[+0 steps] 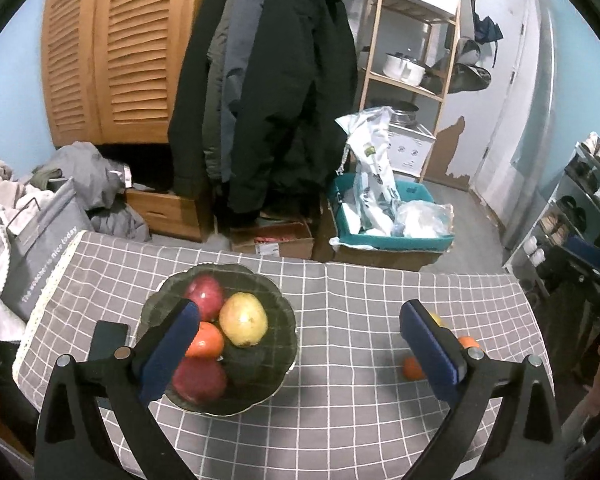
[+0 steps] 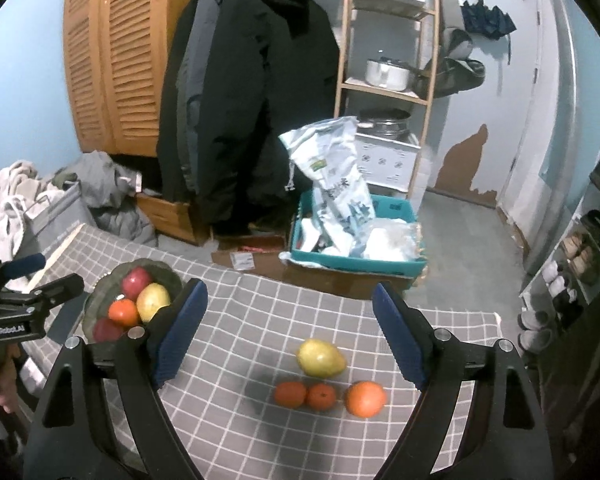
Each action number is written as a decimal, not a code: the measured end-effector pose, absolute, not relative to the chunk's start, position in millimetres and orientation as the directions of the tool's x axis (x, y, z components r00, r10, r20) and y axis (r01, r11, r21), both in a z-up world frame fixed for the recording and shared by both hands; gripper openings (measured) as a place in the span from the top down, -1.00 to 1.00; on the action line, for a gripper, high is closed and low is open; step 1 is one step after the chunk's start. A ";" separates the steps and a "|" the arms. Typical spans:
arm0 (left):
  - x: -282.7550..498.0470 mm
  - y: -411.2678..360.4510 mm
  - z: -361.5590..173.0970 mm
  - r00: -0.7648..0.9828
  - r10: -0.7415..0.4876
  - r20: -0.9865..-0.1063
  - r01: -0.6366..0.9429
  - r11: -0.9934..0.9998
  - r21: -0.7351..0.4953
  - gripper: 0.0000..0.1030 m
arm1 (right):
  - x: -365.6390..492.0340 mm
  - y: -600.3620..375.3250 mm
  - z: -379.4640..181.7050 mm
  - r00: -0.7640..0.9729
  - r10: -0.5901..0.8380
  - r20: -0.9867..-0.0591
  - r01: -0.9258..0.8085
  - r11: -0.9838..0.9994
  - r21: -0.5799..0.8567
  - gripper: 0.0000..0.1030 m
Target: Organize fruits
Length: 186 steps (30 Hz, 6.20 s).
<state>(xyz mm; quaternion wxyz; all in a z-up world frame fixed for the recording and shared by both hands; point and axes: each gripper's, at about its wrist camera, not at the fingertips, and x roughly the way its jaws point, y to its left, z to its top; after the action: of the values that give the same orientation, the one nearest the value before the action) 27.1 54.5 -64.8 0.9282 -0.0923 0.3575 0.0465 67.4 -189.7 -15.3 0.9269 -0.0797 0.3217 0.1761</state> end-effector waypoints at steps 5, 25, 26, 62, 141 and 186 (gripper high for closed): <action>31.8 38.9 -64.1 0.744 0.005 -0.668 -0.123 0.984 -0.130 -0.97 | 68.6 -210.0 -17.5 0.736 0.254 -0.627 -0.345 0.938 -0.026 -0.64; 75.2 -16.5 -105.6 0.656 -0.051 -0.753 -0.040 0.994 -0.102 -0.97 | 98.4 -260.4 -78.3 0.656 0.136 -0.743 -0.232 0.972 -0.027 -0.64; 77.1 -17.9 -108.2 0.651 -0.051 -0.758 -0.040 0.994 -0.101 -0.97 | 100.5 -262.2 -81.2 0.651 0.130 -0.748 -0.227 0.974 -0.028 -0.64; 144.0 -65.9 -238.9 0.430 -0.048 -0.902 -0.002 0.999 -0.054 -0.97 | 154.8 -296.5 -263.6 0.256 0.081 -0.963 -0.126 0.991 0.050 -0.64; 175.4 -158.6 -232.7 0.439 -0.160 -0.884 0.192 0.978 -0.082 -0.64 | 167.6 -330.8 -211.9 0.440 0.009 -0.898 -0.094 0.995 -0.036 -0.22; 71.1 -62.5 -75.7 0.712 -0.147 -0.687 0.120 0.989 -0.087 -0.64 | 88.2 -255.0 -55.5 0.683 0.164 -0.711 -0.268 0.963 -0.035 -0.22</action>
<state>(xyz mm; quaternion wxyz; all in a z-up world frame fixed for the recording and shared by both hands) 71.1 -62.5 -75.7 0.9249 -0.0178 0.3728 -0.0721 88.2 -255.0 -55.5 0.9149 -0.0681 0.3800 0.1180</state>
